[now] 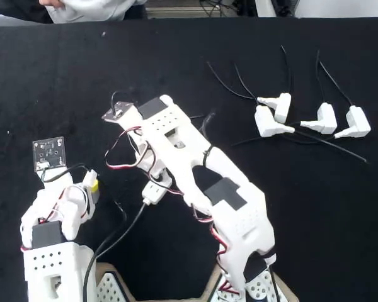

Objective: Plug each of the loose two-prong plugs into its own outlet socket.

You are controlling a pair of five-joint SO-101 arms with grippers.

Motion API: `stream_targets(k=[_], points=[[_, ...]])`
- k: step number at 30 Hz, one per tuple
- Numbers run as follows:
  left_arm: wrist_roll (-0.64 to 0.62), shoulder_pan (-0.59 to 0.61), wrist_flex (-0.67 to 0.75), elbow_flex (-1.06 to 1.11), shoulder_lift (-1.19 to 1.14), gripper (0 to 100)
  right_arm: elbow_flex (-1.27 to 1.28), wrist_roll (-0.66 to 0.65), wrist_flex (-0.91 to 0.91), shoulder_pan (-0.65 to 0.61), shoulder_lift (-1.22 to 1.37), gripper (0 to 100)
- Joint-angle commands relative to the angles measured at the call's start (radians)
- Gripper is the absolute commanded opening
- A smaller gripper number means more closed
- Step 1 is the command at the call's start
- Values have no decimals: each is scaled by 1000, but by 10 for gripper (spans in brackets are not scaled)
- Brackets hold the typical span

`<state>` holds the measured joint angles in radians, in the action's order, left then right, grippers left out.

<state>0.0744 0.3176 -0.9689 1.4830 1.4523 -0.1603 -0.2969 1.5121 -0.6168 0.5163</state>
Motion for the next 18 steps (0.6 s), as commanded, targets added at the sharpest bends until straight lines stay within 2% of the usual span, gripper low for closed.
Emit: stream_targets(k=[1,9,13,18], points=[[3,7,-2,-58,12,231,59,48,-40,-32,4,10],[3,7,0,-58,12,231,285,80,-215,-44,-202,11],[3,7,3,-58,12,231,328,81,-239,-48,-240,21],[3,7,2,-58,12,231,298,75,-242,-48,-249,178]])
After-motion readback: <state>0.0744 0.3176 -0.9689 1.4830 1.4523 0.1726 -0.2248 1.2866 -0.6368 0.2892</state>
